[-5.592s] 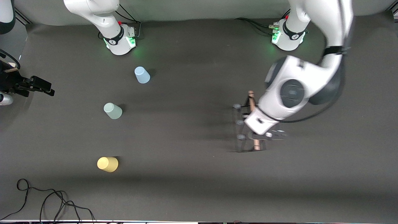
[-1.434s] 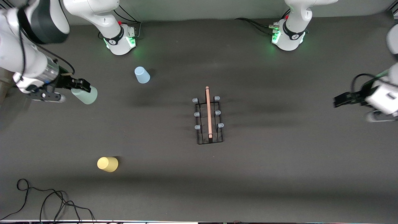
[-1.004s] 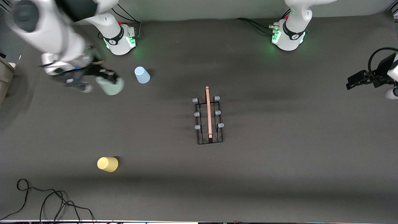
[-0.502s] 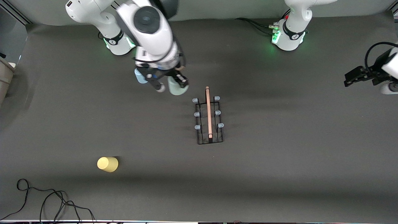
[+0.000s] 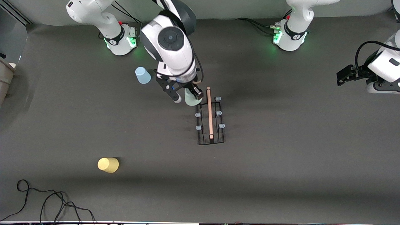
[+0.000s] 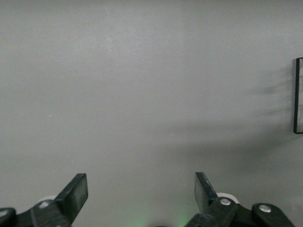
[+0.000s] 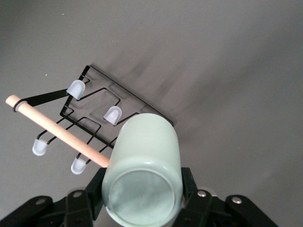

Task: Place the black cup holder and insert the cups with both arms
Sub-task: 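Carry the green cup to the rack and lower it onto a peg, then open the right gripper and move it to the yellow cup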

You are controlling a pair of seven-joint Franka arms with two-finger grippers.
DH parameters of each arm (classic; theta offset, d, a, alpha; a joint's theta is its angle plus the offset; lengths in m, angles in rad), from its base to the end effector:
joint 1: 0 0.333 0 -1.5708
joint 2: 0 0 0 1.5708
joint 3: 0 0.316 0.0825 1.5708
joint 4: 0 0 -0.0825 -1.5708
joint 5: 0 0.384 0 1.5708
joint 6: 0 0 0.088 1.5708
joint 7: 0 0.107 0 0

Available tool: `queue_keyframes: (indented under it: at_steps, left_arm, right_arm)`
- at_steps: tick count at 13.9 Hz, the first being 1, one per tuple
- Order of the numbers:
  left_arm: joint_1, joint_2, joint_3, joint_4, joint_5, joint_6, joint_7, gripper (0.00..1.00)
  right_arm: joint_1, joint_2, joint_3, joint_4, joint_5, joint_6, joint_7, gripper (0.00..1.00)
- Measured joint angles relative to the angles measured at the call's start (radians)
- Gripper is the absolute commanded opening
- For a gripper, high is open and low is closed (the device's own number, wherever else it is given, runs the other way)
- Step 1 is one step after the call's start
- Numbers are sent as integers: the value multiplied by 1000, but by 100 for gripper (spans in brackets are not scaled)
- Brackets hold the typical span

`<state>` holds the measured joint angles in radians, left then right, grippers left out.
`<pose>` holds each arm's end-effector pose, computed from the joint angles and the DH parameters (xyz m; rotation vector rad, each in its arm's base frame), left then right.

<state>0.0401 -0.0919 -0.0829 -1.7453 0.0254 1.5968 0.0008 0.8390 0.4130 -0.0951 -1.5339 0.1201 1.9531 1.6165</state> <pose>0.5241 -0.0216 0.5938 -3.1055 0.0690 0.0873 0.4879 0.4717 0.4198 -2.7892 1.3626 0.1006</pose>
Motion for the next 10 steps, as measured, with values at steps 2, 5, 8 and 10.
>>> queue_keyframes:
  at_steps: [2,5,8,10]
  left_arm:
    - [-2,-4,0,8,-5,-9,1,100]
    - [-2,-3,0,27,-6,-16,2,100]
    - [-3,-1,1,27,-6,-31,2,100]
    - [-3,2,1,28,-6,-32,2,100]
  right_arm:
    - [3,32,0,-12,1,35,1,28]
    - [10,76,0,-41,3,87,1,28]
    - [19,114,1,-70,5,140,1,100]
    - [20,130,1,-77,17,153,2,100]
